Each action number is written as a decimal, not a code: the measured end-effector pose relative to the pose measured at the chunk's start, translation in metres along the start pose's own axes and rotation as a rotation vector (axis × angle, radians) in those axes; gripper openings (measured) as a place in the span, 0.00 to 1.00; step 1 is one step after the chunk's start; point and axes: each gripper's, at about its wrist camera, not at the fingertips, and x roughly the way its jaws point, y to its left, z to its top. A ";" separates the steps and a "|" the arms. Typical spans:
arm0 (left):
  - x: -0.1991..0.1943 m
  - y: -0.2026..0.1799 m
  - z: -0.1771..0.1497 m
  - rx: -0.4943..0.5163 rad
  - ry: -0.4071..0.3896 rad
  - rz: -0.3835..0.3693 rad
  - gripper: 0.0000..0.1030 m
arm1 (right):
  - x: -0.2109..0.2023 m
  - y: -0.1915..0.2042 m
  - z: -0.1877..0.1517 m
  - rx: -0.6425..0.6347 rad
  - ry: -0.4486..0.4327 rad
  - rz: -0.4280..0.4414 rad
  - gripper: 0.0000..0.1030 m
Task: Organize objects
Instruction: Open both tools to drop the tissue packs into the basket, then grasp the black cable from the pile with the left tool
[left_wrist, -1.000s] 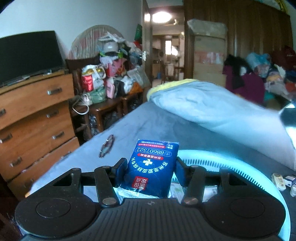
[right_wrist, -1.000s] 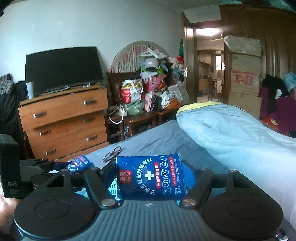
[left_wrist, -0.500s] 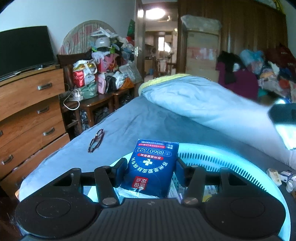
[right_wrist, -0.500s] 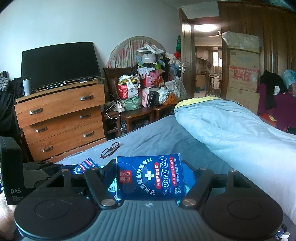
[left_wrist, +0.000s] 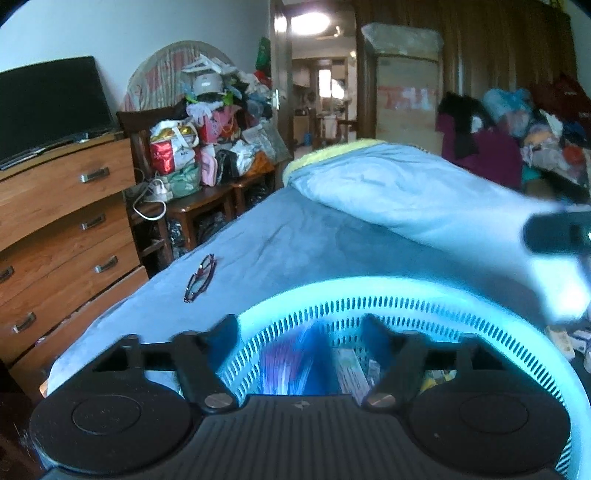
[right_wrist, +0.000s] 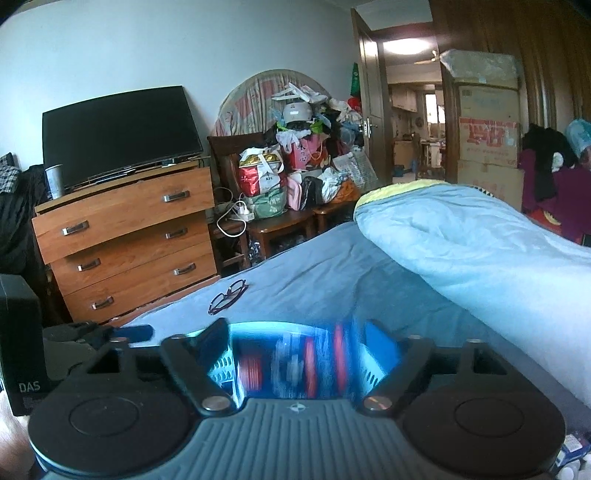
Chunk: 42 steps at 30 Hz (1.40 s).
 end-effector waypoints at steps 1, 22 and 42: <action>-0.002 -0.002 0.001 -0.001 -0.005 0.005 0.83 | -0.002 -0.001 0.000 -0.004 -0.012 -0.006 0.93; -0.070 -0.246 -0.010 0.257 -0.141 -0.516 0.93 | -0.237 -0.238 -0.295 0.369 0.111 -0.573 0.97; 0.039 -0.464 -0.172 0.441 0.234 -0.740 0.31 | -0.254 -0.329 -0.335 0.724 -0.024 -0.594 0.79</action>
